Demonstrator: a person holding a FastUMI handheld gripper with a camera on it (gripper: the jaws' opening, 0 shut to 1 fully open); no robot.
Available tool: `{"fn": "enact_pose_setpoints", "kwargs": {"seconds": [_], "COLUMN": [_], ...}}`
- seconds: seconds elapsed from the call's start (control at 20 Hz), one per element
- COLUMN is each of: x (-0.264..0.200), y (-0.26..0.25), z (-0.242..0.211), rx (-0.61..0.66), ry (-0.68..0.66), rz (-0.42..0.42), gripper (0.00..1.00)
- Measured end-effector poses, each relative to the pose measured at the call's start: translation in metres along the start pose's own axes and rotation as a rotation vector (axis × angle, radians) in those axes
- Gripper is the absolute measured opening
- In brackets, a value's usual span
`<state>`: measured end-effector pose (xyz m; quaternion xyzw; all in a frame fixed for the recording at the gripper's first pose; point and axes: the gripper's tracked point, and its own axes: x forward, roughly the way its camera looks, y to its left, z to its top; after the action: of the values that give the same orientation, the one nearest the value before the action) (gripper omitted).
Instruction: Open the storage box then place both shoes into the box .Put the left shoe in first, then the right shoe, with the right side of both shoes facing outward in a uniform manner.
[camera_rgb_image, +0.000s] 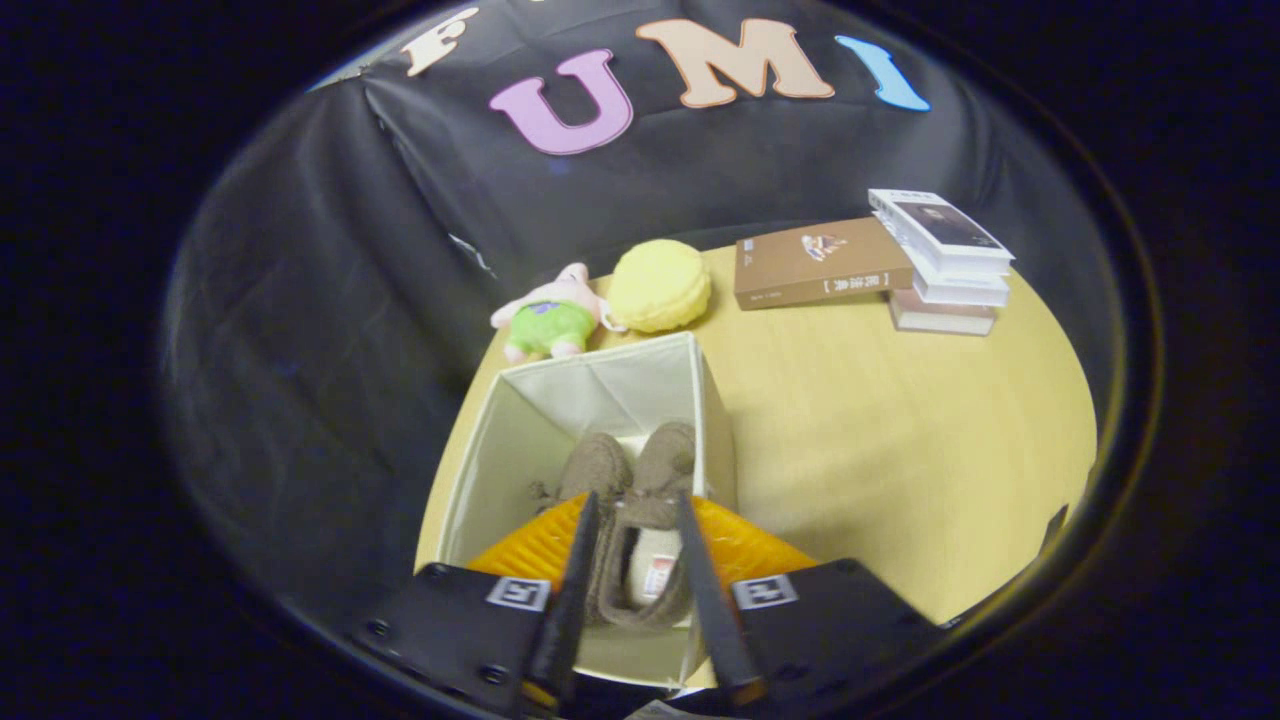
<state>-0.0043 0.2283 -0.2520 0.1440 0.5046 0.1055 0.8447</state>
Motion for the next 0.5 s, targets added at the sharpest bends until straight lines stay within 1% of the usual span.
{"fn": "enact_pose_setpoints", "kwargs": {"seconds": [0.15, 0.3, 0.5], "x": [-0.02, -0.046, -0.092], "y": [0.011, 0.019, 0.005], "z": [0.011, 0.028, 0.062], "rx": [-0.047, -0.118, -0.221], "ry": [-0.039, -0.104, -0.234], "rz": [0.056, 0.107, 0.133], "gripper": [0.72, 0.97, 0.98]}}
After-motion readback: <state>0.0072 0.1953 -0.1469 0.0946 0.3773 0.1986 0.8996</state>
